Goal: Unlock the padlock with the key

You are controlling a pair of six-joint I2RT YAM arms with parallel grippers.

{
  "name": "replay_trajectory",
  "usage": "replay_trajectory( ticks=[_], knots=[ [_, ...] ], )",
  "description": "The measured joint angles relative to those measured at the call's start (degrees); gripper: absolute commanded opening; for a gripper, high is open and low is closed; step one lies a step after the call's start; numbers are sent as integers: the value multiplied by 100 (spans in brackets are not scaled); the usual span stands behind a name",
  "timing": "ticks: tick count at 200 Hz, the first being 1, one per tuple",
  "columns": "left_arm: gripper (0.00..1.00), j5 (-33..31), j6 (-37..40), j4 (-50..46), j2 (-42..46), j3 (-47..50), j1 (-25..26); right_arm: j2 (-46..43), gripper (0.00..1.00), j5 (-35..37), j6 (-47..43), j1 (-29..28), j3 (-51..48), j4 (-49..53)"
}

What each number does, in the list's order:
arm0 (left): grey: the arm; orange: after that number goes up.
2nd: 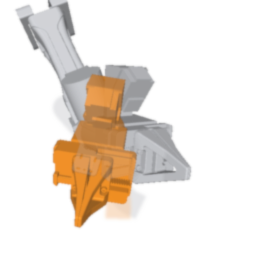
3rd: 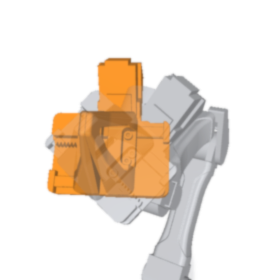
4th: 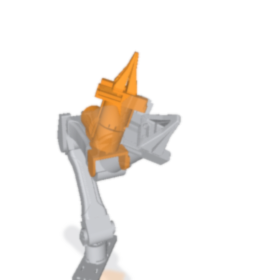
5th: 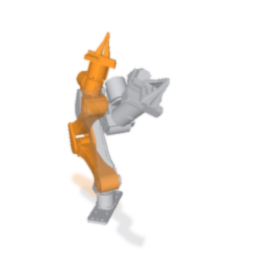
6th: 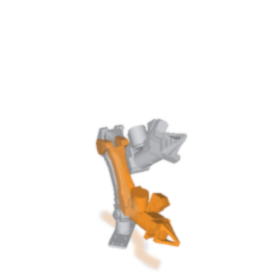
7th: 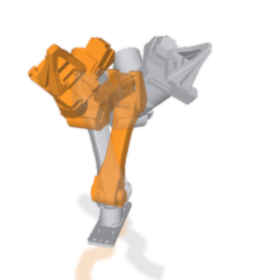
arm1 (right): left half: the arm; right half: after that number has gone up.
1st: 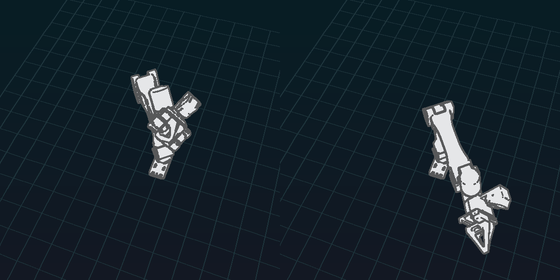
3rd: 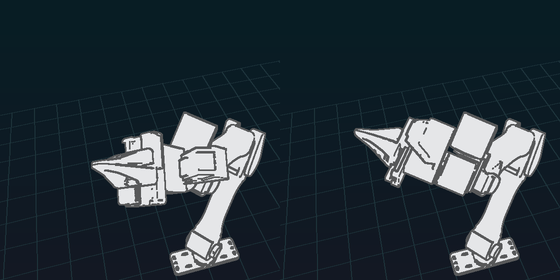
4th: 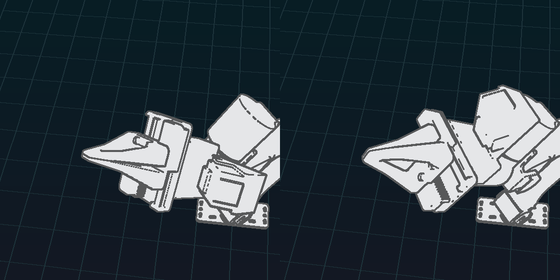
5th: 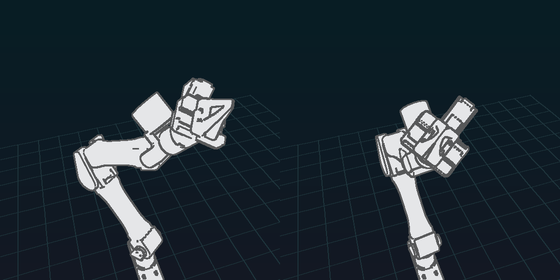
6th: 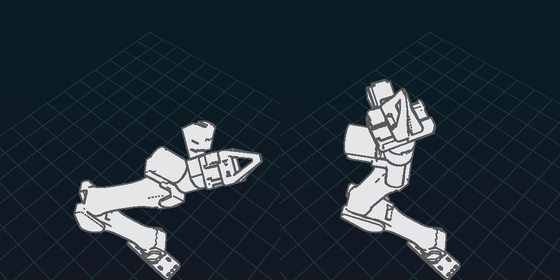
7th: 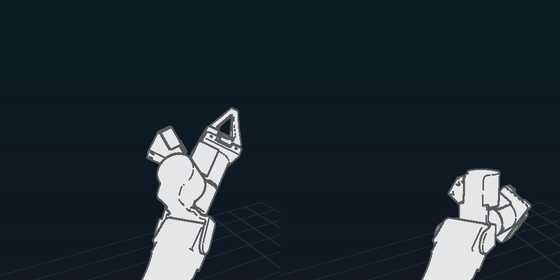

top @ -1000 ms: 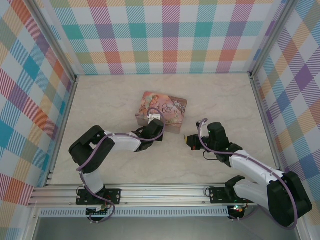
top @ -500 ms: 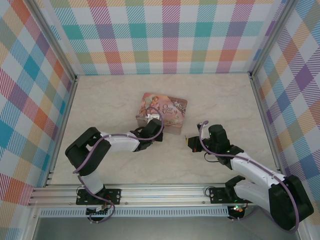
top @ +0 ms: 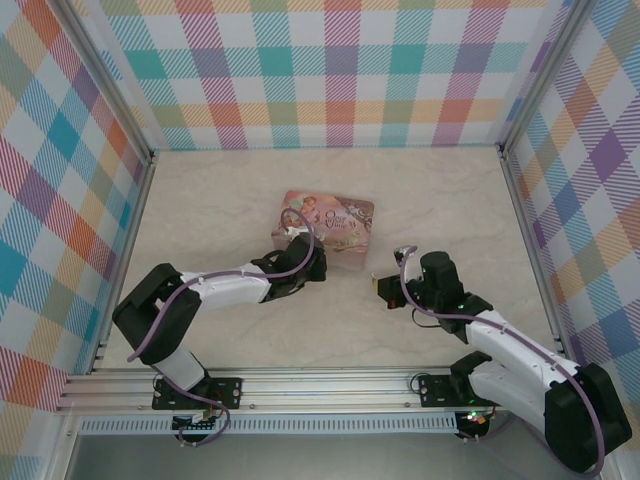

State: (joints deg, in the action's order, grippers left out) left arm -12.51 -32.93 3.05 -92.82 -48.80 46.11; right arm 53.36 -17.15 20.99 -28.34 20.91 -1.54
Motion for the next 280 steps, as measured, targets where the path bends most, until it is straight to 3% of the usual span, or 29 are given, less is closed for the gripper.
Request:
replay_trajectory(
  ticks=[72,175,280],
  knots=[
    [9,533,-752,2,50,-22,0,448,3,-70,-385,-546,-175,-310],
    [8,1154,-1690,33,107,-24,-2,1840,3,-118,-1095,-739,-63,-1270],
    [7,1202,-1893,179,109,-22,-2,2763,2,291,-1346,-964,352,-2031]
  ],
)
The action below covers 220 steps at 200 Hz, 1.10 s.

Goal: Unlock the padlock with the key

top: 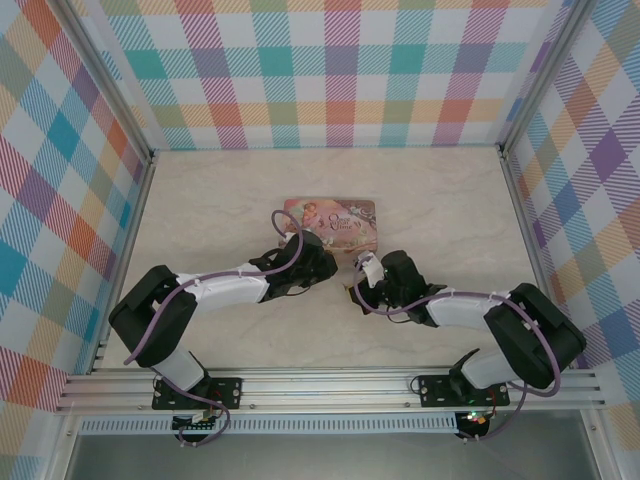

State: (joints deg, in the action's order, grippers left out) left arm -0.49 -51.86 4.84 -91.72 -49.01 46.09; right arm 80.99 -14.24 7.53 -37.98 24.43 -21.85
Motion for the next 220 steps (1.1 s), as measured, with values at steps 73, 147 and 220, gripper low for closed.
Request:
replay_trajectory(
  ticks=[73,147,220],
  knots=[
    [7,7,-98,208,63,323,-48,17,2,229,-114,0,2,-52],
    [7,140,-107,114,544,590,-254,17,2,273,-280,-39,-94,-85],
    [8,90,-11,114,575,879,-280,24,2,291,-356,-225,-175,-186]
  ],
)
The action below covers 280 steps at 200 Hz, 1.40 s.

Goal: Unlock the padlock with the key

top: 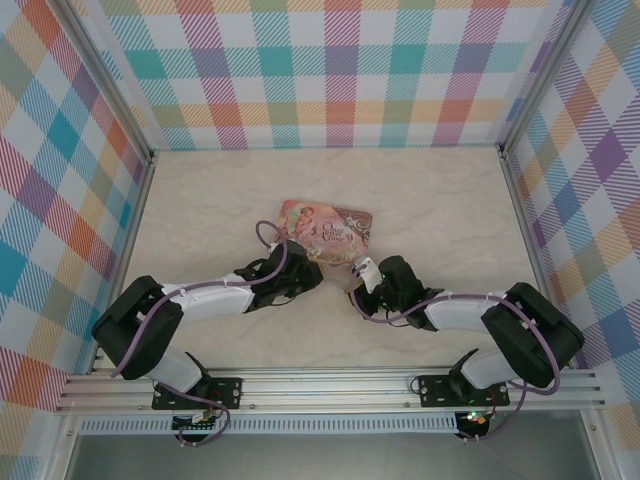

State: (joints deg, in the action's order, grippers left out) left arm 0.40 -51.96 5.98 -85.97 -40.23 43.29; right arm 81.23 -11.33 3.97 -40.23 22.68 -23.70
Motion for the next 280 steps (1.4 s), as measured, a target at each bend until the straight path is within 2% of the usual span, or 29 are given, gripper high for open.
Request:
replay_trajectory(
  ticks=[61,177,280],
  knots=[
    [10,-304,170,496,-166,369,0,-7,2,44,0,-37,-61,-68],
    [30,-848,457,1823,-527,721,0,-313,3,129,0,-37,-127,-57],
    [37,-1115,551,2212,-789,721,0,-496,3,177,-2,-37,-162,74]
  ],
)
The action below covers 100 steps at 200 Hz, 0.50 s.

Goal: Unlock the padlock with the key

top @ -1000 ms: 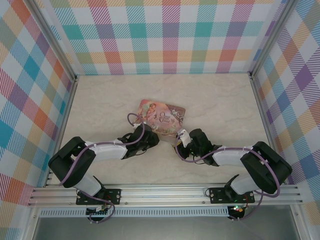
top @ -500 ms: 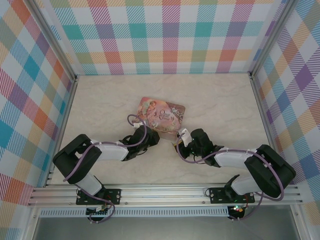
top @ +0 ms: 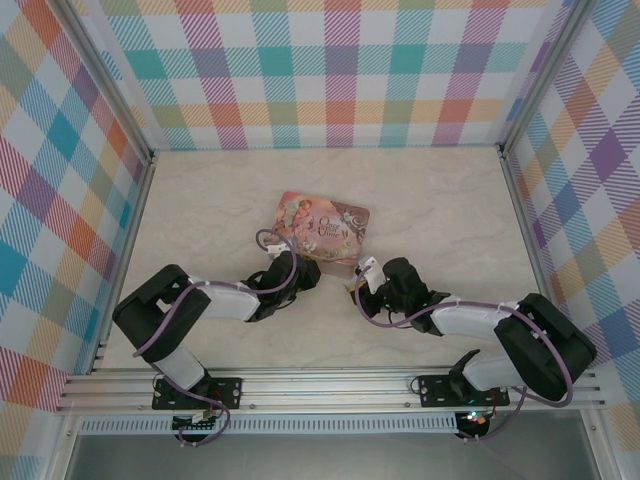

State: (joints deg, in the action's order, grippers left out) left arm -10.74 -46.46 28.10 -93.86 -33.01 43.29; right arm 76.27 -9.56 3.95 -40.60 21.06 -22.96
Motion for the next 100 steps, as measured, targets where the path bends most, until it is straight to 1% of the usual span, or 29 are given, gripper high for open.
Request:
replay_trajectory(
  ticks=[65,100],
  knots=[
    [37,-116,2,214,-155,-2,0,-20,3,15,-17,0,-15,15],
    [32,-179,22,254,-195,-28,0,-70,3,15,-17,0,-20,15]
  ],
)
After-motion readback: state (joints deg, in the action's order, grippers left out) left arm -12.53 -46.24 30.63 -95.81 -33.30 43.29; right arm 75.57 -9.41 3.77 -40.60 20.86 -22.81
